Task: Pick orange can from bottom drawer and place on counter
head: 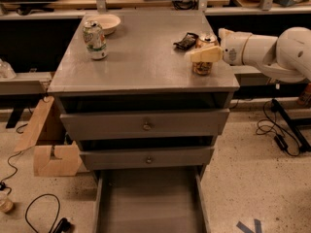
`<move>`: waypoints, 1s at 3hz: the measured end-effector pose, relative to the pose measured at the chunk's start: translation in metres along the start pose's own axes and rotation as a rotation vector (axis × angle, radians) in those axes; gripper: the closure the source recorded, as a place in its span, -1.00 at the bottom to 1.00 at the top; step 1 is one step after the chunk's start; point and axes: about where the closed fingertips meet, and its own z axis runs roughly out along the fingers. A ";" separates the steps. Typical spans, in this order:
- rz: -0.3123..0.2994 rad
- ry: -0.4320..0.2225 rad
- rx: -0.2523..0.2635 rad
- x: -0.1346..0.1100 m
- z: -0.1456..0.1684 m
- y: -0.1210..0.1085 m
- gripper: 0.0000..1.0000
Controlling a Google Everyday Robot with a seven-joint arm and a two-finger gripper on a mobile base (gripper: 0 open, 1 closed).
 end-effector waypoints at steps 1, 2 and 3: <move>-0.060 -0.023 -0.022 -0.016 -0.008 -0.007 -1.00; -0.202 -0.029 -0.037 -0.043 -0.050 -0.014 -1.00; -0.313 -0.016 -0.008 -0.065 -0.106 -0.015 -1.00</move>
Offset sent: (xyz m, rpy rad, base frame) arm -0.0583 -0.0948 0.1109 -0.2583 -0.3088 0.1169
